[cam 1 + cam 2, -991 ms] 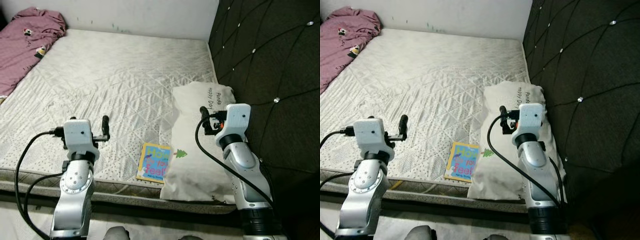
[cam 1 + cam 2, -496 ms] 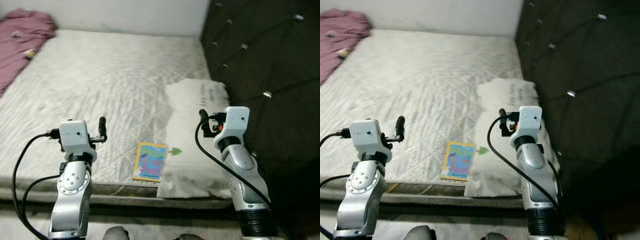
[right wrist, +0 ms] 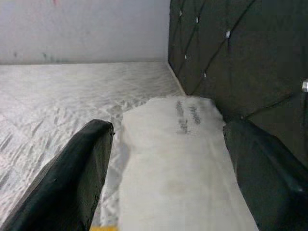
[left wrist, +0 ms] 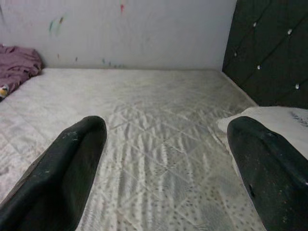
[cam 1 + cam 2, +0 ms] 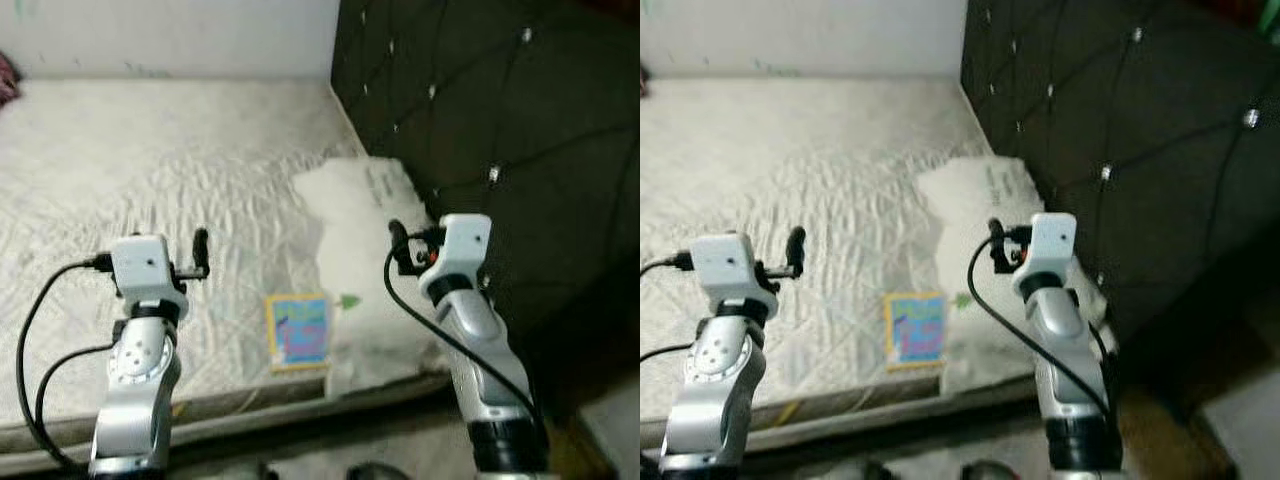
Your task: Clean up the room
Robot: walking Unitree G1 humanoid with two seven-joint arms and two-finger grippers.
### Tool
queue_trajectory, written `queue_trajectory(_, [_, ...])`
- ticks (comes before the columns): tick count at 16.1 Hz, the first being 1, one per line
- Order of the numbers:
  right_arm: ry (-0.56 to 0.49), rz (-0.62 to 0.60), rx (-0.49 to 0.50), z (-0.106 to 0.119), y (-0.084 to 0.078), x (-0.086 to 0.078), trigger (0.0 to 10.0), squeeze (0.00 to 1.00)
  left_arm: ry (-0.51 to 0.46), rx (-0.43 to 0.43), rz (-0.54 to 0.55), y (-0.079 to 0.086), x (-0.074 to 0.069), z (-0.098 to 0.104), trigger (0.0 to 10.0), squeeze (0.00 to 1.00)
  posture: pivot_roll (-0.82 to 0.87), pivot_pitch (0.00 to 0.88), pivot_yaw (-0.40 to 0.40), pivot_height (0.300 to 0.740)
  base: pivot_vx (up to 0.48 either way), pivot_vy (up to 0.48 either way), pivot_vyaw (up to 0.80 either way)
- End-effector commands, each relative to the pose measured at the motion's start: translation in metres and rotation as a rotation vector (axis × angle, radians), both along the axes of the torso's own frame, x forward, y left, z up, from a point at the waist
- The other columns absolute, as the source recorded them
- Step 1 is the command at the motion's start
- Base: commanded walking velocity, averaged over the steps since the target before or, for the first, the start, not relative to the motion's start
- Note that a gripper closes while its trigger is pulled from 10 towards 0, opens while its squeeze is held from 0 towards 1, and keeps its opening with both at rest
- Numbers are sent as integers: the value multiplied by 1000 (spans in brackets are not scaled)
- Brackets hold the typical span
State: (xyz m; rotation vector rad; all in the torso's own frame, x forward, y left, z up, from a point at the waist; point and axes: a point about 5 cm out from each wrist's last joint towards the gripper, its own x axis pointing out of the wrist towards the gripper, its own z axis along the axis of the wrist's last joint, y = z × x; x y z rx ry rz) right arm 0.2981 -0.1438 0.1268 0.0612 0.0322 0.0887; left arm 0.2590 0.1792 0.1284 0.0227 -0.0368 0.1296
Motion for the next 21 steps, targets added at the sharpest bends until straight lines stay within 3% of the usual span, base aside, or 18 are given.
queue_trajectory(1, [40,-1,-1,-6,-4,1,10000,0,-23,-2,-2,-2,2,3,10000,0,42,0,-31,740,0,480,0])
queue_trajectory(3, [20,19,-48,-5,0,1,10000,0,-30,-9,13,0,3,4,10000,0,41,3,-30,740,0,480,0])
queue_trajectory(7, [9,48,-32,-1,5,3,10000,0,-16,-51,8,-1,3,3,10000,0,43,7,-29,740,0,480,0])
queue_trajectory(10, [-38,85,-74,3,8,0,10000,0,-14,-47,8,-1,4,3,10000,0,43,7,-29,740,0,480,190])
queue_trajectory(13, [-37,92,-58,3,10,1,10000,0,-5,-49,7,-1,4,2,10000,0,44,5,-30,740,0,480,756])
queue_trajectory(21, [-41,83,-59,4,10,4,10000,0,3,-52,9,0,6,2,10000,0,48,19,-34,740,0,480,0])
